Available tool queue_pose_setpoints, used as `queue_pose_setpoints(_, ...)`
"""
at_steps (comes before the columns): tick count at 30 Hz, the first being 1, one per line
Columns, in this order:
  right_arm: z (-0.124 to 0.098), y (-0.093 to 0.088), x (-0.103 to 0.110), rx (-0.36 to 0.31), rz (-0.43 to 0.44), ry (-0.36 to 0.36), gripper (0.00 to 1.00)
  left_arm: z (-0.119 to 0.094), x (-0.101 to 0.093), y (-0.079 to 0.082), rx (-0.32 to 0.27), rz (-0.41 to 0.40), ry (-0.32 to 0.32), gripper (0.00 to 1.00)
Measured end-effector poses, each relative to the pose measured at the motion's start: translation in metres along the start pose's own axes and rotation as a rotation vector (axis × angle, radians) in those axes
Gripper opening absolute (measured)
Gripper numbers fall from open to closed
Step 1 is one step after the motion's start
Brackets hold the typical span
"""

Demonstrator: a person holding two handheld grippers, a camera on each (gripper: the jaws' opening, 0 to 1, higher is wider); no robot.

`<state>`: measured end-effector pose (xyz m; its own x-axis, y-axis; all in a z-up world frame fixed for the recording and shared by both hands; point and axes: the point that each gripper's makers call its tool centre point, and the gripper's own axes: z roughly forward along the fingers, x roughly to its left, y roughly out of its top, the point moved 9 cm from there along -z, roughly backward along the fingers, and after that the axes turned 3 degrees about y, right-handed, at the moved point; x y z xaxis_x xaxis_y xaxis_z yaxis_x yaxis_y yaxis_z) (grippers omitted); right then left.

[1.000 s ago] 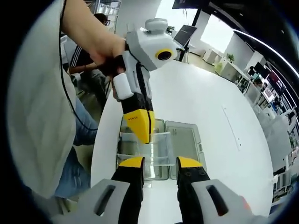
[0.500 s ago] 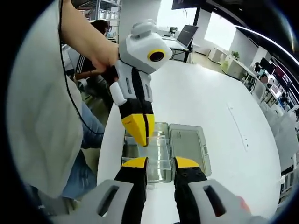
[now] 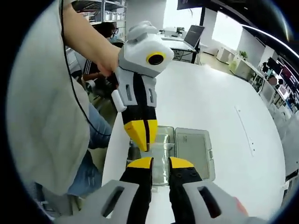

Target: Insert the divider into the dual guide fixture by aligning both edges with the guide slots and pushing it downward to the bottom, including one-sided entry, uneven engagement, binding, and posture correction.

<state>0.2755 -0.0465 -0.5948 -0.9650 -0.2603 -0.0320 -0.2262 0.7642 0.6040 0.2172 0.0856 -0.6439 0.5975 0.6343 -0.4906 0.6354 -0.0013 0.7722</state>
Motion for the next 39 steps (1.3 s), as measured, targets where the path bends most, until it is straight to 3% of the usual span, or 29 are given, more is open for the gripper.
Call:
queue_pose_setpoints(19, 0.0004, 0.0004, -0.0020, 0.017, 0.019, 0.089, 0.02, 0.0002, -0.0049, 0.0022, 0.008, 0.120, -0.014, 0.00)
queue_pose_setpoints(29, -0.0010, -0.0027, -0.0011, 0.021, 0.051, 0.137, 0.01, 0.0001, -0.0078, 0.0011, -0.001, 0.229, -0.029, 0.00)
queue_pose_setpoints(39, -0.0014, -0.0033, -0.0007, 0.013, 0.075, 0.179, 0.00, -0.0010, -0.0081, 0.0001, -0.005, 0.262, -0.041, 0.00)
